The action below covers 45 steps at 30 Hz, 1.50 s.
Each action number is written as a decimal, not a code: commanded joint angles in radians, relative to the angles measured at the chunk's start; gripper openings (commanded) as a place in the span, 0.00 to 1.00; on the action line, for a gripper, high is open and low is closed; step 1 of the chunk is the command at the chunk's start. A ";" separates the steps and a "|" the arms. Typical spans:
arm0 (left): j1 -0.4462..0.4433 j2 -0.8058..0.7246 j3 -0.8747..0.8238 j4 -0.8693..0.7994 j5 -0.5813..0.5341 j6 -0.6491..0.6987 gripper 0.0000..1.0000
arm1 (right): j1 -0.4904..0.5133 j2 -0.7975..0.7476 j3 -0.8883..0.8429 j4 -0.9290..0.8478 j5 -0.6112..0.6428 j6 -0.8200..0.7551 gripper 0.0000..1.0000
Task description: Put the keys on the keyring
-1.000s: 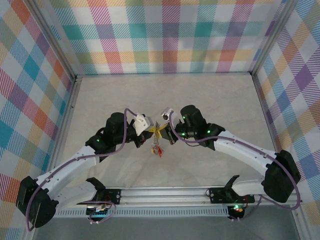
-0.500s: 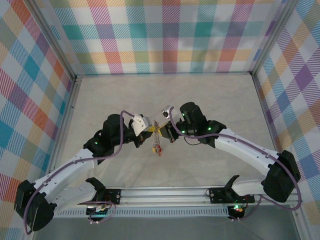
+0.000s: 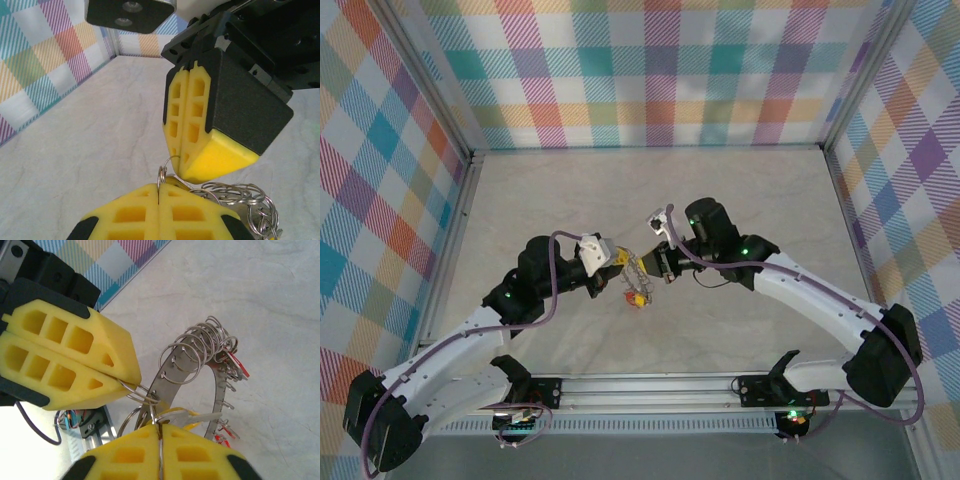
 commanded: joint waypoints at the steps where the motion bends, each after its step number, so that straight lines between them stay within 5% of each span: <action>1: -0.013 -0.024 -0.003 0.081 0.027 0.010 0.00 | -0.013 -0.018 0.032 -0.035 -0.040 -0.007 0.16; 8: -0.013 -0.027 -0.001 0.071 0.042 0.027 0.00 | -0.023 -0.051 0.043 -0.069 0.005 -0.105 0.25; 14: -0.012 -0.003 0.028 0.028 0.074 0.045 0.00 | -0.023 -0.157 -0.066 0.067 0.054 -0.389 0.28; 27: -0.012 0.056 0.088 -0.003 0.197 0.072 0.00 | -0.023 -0.102 -0.068 0.045 -0.028 -0.783 0.32; 40: -0.013 0.081 0.108 -0.005 0.212 0.068 0.00 | -0.023 -0.056 -0.028 -0.038 -0.087 -0.811 0.18; 45: -0.012 0.082 0.104 0.007 0.188 0.062 0.00 | -0.031 -0.092 -0.047 -0.043 -0.017 -0.831 0.28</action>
